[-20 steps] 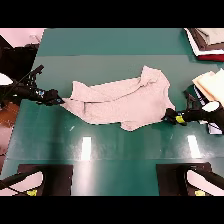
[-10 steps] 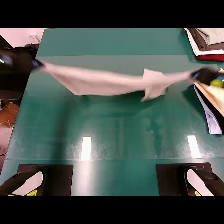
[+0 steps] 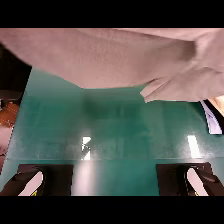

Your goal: Fold the shirts.

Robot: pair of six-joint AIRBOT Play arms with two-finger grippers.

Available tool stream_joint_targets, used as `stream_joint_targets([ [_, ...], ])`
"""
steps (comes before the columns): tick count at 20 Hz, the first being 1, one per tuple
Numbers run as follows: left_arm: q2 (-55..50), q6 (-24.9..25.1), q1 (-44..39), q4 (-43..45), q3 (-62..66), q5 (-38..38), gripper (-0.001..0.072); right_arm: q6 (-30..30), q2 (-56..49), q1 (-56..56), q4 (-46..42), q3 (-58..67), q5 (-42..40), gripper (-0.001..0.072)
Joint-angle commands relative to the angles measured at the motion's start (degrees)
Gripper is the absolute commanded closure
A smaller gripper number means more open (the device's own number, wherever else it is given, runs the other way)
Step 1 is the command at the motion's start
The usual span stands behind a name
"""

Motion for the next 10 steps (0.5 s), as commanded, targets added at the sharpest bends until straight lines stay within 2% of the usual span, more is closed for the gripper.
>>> stream_joint_targets([
  [1, 2.5, -2.3, 0.0, -0.1, 4.4, -1.1, 0.0686, 0.1, -0.6, -5.0, 0.0, 11.1, 6.6, 0.0699],
  [3, 2.5, -2.3, 0.0, 1.9, 3.2, -2.4, 0.0686, 1.6, -3.9, -7.2, 0.0, 16.3, 12.3, 0.07],
  [6, 1.8, -2.5, 0.0, 9.6, -3.8, -5.4, 0.0686, 5.6, -11.1, -7.4, 0.5, 20.3, 21.6, 0.07],
  [10, -2.1, -2.4, 0.0, 11.9, -19.1, -9.8, 0.0686, 8.7, -20.9, 0.2, -0.5, 11.1, 30.1, 0.07],
])
